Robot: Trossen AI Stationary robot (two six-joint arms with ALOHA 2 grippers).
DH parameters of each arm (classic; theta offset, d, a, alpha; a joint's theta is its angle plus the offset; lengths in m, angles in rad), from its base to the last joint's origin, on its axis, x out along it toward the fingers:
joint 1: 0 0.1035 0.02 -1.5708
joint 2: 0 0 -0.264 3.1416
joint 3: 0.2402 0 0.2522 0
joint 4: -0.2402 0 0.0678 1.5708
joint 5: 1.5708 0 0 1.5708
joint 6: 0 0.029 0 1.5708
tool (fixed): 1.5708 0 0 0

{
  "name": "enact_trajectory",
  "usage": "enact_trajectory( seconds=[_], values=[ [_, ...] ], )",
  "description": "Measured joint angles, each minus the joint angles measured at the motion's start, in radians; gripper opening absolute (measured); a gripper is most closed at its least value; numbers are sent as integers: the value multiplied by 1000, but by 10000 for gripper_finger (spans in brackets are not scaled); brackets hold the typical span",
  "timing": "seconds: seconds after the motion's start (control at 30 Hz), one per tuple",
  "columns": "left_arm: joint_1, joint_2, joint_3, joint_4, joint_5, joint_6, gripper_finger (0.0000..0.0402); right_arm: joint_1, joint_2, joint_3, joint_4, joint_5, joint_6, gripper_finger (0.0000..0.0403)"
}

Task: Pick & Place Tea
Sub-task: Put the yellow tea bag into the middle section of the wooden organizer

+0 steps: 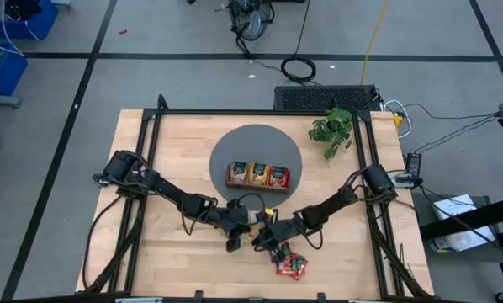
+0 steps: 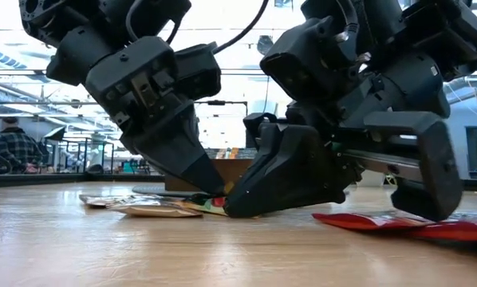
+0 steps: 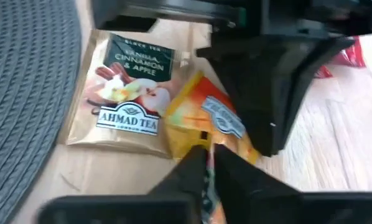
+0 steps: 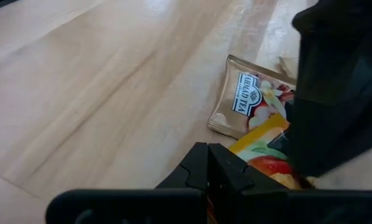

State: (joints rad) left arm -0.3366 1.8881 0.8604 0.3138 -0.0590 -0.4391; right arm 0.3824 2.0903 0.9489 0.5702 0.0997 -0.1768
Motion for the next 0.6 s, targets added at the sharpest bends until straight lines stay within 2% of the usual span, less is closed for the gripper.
enact_trajectory(
  seconds=[0.07, 0.6],
  values=[
    [0, 0, 0, 3, 3, 8, 9, -1, 0, 0, 8, 5, 0, 0],
    [-5, -6, 0, 6, -2, 20, 3, 24, -13, -1, 57, 12, -37, 0]
  ],
)
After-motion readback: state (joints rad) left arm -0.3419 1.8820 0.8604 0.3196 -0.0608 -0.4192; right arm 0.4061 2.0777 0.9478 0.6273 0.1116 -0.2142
